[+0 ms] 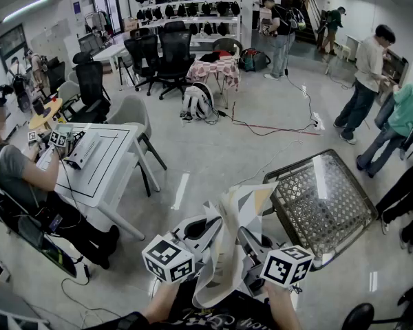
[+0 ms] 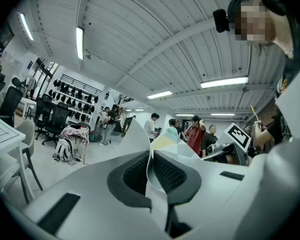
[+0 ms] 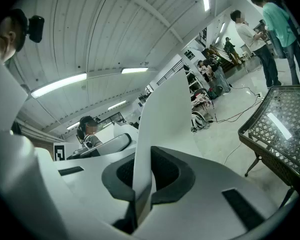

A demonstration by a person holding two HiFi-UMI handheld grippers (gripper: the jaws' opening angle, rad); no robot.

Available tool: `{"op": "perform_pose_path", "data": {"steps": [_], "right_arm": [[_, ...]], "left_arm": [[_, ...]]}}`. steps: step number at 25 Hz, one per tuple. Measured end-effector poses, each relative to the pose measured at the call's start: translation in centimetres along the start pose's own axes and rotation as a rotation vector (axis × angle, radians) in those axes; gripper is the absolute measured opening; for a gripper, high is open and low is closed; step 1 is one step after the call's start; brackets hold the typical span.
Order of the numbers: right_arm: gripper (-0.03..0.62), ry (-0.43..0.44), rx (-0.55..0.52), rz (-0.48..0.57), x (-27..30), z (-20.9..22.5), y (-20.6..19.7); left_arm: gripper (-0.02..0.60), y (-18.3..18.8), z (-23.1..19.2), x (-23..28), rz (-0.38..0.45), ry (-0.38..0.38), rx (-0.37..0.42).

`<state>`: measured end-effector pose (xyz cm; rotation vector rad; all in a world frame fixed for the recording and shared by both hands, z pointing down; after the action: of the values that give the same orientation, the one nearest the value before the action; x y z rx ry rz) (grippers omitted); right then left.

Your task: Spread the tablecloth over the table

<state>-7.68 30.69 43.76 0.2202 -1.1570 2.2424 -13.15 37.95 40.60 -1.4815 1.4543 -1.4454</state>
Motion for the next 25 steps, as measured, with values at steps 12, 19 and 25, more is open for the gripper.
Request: {"op": "perform_pose_path", "data": {"steps": [12, 19, 25], "right_arm": [[0.018, -0.014, -0.019, -0.026, -0.7, 0.0, -0.8], [0.018, -0.033, 0.012, -0.007, -2.5, 1.0, -1.2], [0.017, -0.056, 0.105, 0.04, -4.9, 2.9, -2.2]], "left_arm": [[0.028, -0.3, 1.3, -0.2, -0.001, 0.002, -0.016], [0.028, -0.5, 2.4, 0.6, -0.009, -0.008, -0.029], [0.026, -1.2, 3.3, 2.4, -0.064, -0.027, -0.02]]}}
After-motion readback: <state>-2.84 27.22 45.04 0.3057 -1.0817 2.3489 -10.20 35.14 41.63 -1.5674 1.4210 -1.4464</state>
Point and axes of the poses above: the fingertips, and each gripper's own axes: x forward along the fingers, z to its right, y out of its top, the point moved 2 cm from there along -x, backward along the fingers, and after that the axes turned 13 degrees about -z, right-handed, at the moved point
